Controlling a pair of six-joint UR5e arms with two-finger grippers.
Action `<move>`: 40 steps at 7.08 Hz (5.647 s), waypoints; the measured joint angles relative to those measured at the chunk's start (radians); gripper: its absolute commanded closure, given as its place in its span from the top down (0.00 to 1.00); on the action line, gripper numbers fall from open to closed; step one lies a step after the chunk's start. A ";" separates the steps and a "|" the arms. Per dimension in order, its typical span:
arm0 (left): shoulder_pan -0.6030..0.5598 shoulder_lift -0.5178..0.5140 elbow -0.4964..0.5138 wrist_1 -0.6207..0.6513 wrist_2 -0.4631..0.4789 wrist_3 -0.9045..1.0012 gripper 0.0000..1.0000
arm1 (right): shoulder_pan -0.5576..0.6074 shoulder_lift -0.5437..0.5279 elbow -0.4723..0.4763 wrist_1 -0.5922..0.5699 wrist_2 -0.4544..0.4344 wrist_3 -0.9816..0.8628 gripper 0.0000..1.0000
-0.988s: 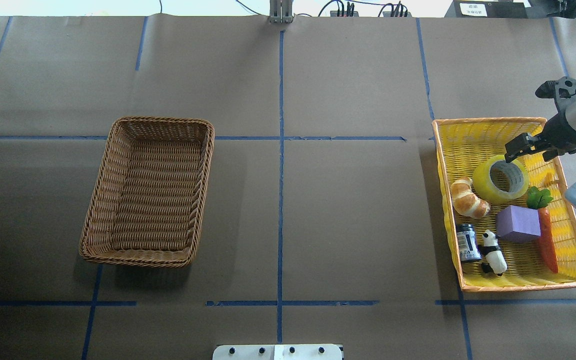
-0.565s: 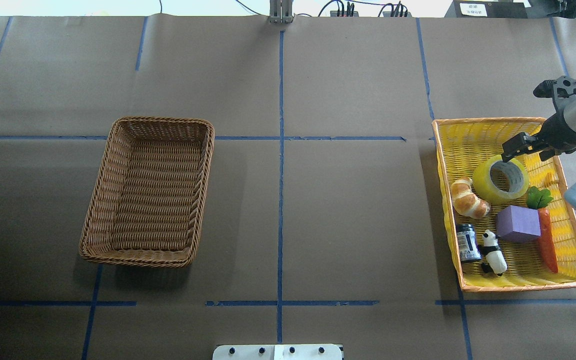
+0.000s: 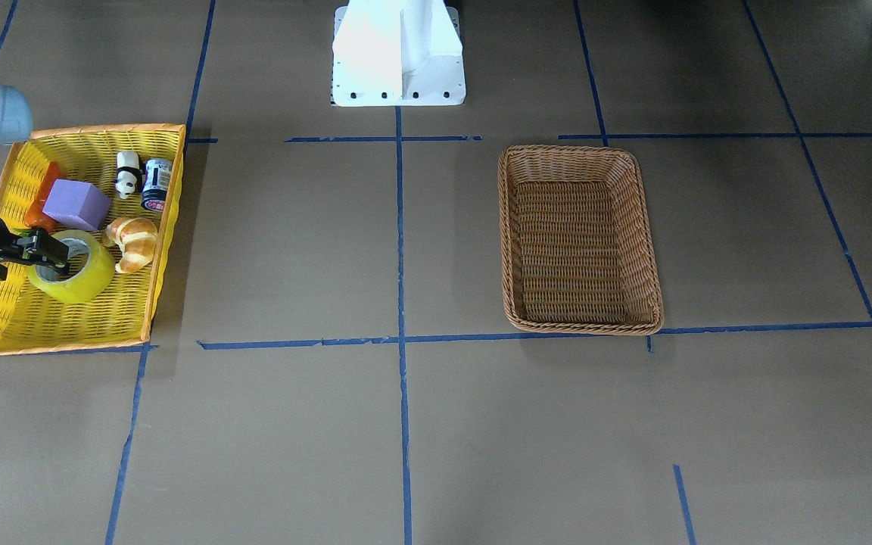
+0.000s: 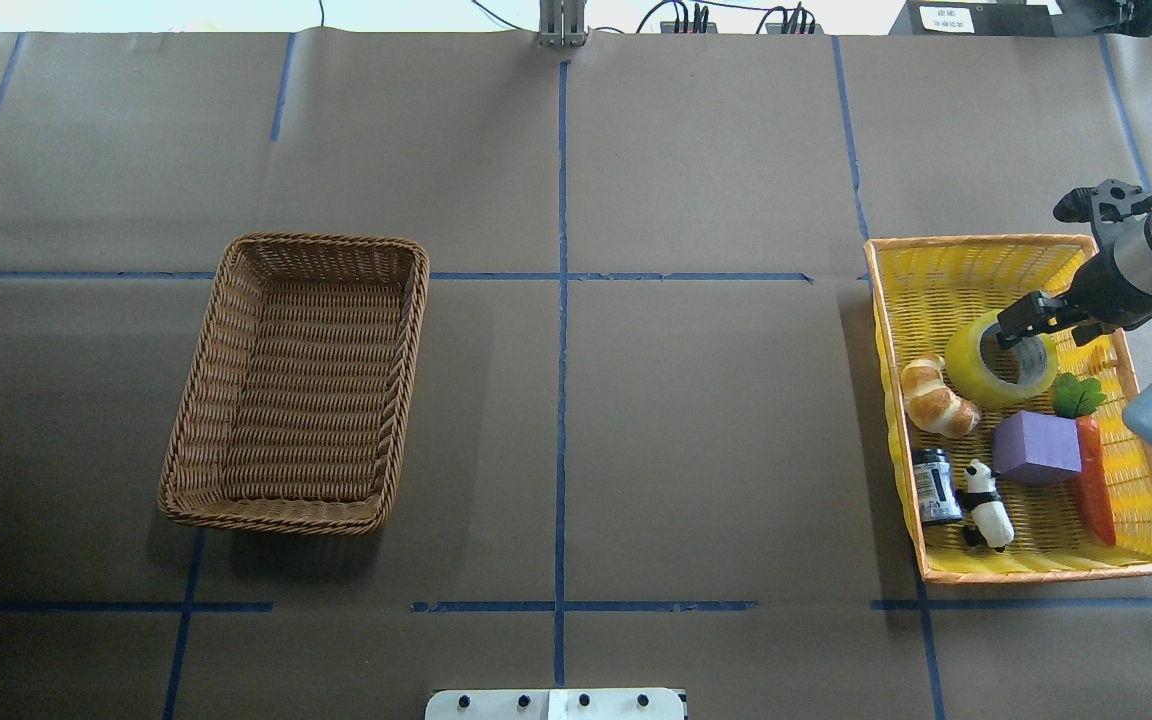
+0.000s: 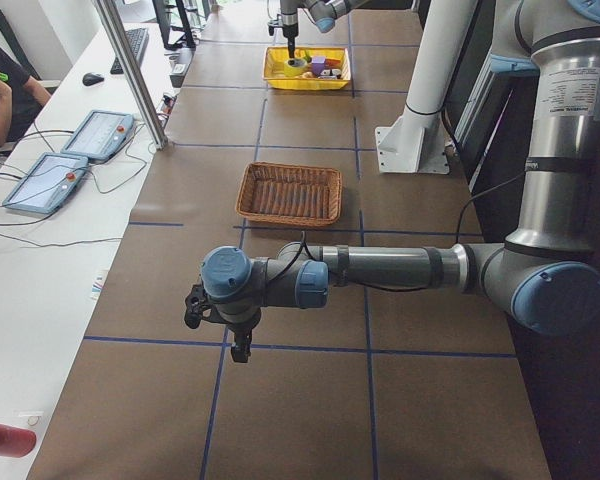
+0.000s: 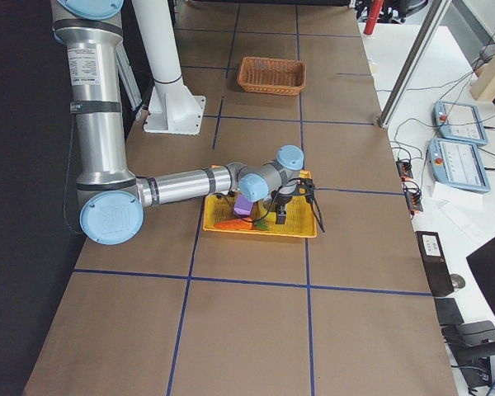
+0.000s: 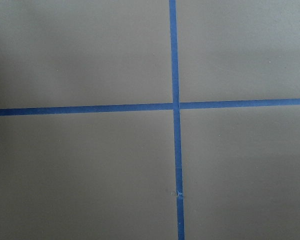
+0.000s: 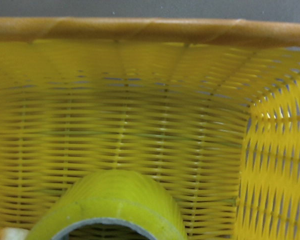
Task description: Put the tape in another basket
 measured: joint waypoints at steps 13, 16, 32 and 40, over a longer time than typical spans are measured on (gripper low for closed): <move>0.000 0.007 -0.006 -0.001 -0.045 0.000 1.00 | 0.111 -0.063 0.149 -0.002 0.078 -0.048 0.00; 0.020 0.005 -0.015 -0.066 -0.046 0.001 1.00 | 0.139 0.023 0.196 -0.003 0.150 0.122 0.00; 0.785 -0.224 -0.337 -1.502 0.217 -2.386 1.00 | -0.410 0.204 0.197 1.179 -0.247 1.375 0.01; 1.085 -0.346 -0.366 -1.561 0.470 -2.503 1.00 | -0.608 0.230 0.202 1.369 -0.260 1.374 0.02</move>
